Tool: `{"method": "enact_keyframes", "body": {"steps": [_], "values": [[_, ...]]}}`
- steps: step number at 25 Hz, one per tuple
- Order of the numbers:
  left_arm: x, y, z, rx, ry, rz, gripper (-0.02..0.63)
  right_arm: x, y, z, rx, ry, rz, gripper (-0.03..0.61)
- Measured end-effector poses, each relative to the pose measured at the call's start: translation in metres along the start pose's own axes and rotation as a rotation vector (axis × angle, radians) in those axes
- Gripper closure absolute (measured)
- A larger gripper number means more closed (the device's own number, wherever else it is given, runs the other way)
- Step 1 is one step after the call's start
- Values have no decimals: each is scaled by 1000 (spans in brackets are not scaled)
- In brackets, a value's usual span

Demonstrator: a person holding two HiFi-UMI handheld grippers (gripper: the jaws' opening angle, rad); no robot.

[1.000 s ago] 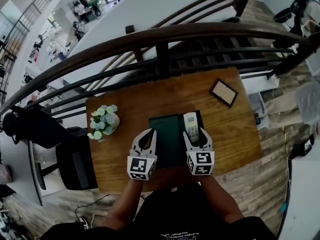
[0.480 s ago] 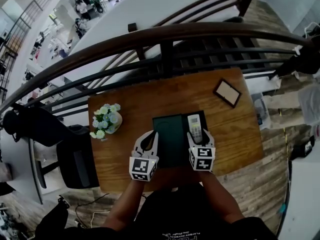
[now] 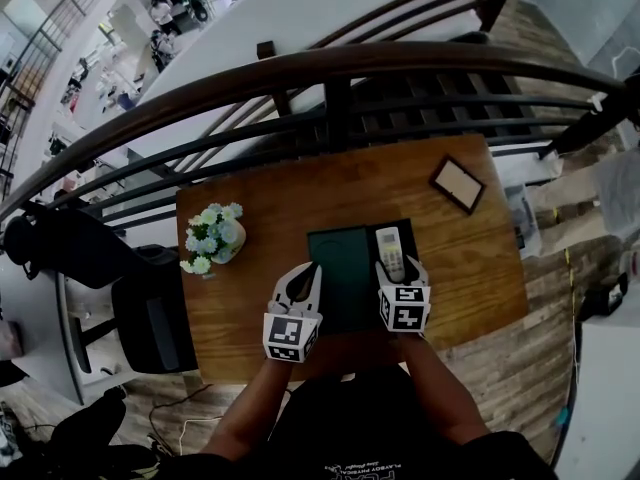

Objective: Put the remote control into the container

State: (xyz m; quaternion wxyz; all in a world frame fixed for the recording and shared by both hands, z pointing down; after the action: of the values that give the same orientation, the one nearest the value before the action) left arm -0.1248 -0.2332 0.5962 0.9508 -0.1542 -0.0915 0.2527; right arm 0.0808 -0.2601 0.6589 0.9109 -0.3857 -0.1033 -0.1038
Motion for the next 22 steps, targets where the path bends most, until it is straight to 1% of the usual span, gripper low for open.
{"method": "enact_keyframes", "body": {"steps": [5,18,22], "values": [[2,-2,1,-8,8,8,606,3,-8,2,-34,4,13,331],[4,-8,1,-7,72,6,606,6,-23,7,-88,18,25,331],[5,-9,1,-7,74,7,606,6,-27,9,-102,23,28,331]]}}
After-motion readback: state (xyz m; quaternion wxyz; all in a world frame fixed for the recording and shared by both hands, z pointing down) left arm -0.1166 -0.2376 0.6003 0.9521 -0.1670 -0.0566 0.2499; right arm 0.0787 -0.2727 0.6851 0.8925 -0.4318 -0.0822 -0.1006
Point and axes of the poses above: the fingertips, and each gripper's own axes: y backward along the fingers, x to its right, z out of its underside, the point moved 6 cm from there along y, backward along the fingers, and after that the axes turned 12 degrees about -y, right-handed, at the moved point
